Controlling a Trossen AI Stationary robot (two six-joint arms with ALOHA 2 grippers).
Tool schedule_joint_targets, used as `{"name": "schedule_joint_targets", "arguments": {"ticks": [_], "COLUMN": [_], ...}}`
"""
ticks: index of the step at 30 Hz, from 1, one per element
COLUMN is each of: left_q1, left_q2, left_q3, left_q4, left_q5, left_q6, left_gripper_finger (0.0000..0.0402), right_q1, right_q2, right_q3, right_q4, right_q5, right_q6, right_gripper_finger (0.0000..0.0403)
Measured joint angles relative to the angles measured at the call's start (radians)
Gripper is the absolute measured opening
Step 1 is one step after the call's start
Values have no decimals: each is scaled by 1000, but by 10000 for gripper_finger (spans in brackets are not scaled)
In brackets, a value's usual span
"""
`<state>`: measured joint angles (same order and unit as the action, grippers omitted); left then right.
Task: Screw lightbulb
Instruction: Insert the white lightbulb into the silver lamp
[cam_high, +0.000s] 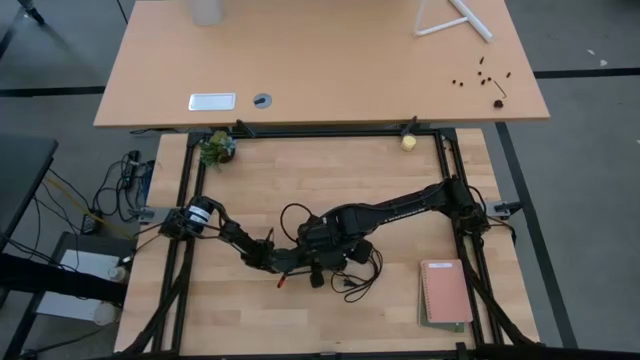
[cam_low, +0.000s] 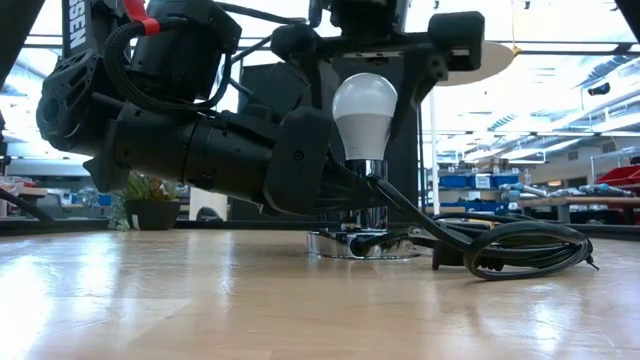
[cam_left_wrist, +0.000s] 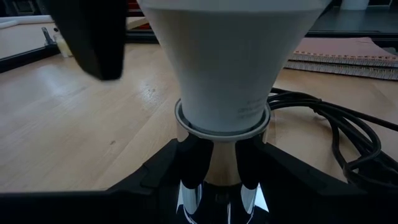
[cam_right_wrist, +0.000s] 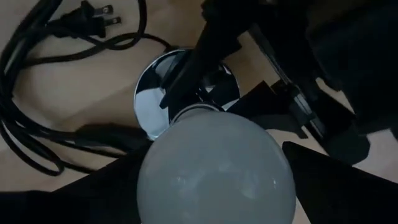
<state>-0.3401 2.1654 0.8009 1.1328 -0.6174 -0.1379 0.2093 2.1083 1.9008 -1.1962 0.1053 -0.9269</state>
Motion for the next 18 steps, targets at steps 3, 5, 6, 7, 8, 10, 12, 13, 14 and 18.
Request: {"name": "schedule_joint_targets", "arguments": {"ticks": [3,5,6,7,8,10,12,13,14,18], "left_q1": [0,0,0,0,0,0,0,0,0,0], "left_q2": [0,0,0,0,0,0,0,0,0,0], "left_q3": [0,0,0,0,0,0,0,0,0,0], "left_q4": [0,0,0,0,0,0,0,0,0,0], "left_q5": [0,0,0,0,0,0,0,0,0,0], "left_q6": [1,1,1,1,1,1,2,2,2,2], "left_gripper_finger": [185,185,185,185,185,185,185,185,185,185], "right_q1": [7,12,14,15,16,14,14,13,13,14], "right_q2": [-1,0,0,0,0,0,0,0,0,0], "right_q3": [-36,-47,-48,-48,-49,-49,-49,-49,-50,-50], "right_q4": [7,12,20,31,42,58,60,60,61,61], "right_q5": [8,19,26,30,30,30,23,19,14,8], "right_q6": [-38,-45,-44,-40,-34,-22,-22,-21,-19,-11], "right_gripper_finger": [346,346,346,346,346,346,346,346,346,342]}}
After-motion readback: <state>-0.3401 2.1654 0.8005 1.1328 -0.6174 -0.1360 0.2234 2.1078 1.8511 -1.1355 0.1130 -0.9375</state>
